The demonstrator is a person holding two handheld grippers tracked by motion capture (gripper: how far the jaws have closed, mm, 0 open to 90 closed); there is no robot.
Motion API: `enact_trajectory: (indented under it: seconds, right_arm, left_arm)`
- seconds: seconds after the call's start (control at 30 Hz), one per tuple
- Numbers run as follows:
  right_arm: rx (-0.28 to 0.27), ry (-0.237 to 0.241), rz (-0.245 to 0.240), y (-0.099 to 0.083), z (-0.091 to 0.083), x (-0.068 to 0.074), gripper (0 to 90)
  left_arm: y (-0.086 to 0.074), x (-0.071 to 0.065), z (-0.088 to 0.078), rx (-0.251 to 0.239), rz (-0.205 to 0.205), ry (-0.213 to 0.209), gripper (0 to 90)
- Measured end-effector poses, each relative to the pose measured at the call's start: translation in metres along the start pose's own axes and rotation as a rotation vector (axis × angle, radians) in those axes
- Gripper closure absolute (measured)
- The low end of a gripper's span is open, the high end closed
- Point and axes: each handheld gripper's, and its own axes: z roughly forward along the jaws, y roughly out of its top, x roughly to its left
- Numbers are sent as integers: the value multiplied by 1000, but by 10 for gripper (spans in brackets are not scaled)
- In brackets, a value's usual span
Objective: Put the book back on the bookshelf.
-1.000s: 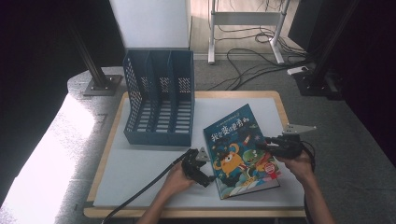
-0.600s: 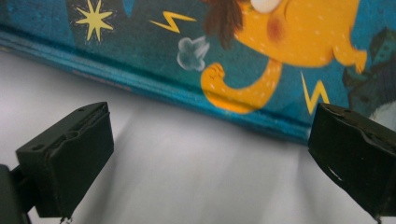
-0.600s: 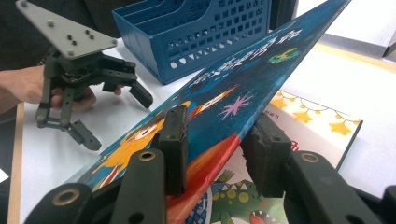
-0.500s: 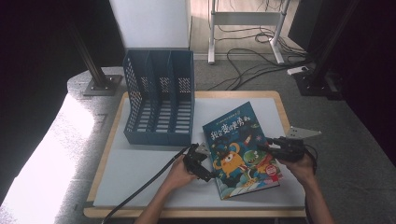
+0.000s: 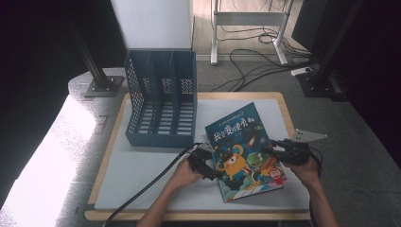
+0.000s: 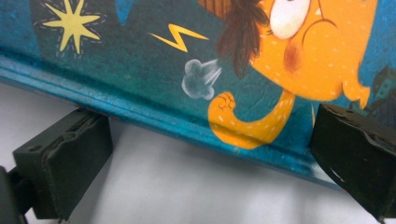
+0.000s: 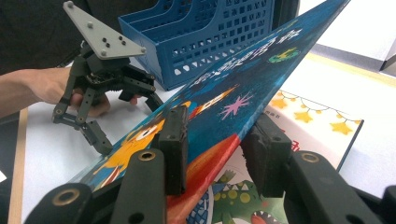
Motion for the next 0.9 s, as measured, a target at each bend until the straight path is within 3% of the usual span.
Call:
enact_trajectory:
  seconds: [0.33,0.57,0.67,0.73,0.9]
  right_arm:
    - [-5,7,6,0,-2,-2,610]
    - [9,36,44,-2,-8,-7,620]
    - [26,61,83,-3,-11,-11,635]
    - [35,63,90,-3,-11,-12,636]
    - [88,56,167,-6,-13,-19,634]
  left_arm:
    - [3,0,1,-6,-12,-12,0]
    - [7,-1,-3,-50,-20,-23,0]
    - [10,-4,-6,-56,-12,-16,0]
    - [11,-4,-6,-56,-8,-14,0]
    - [15,-7,-11,-59,1,7,0]
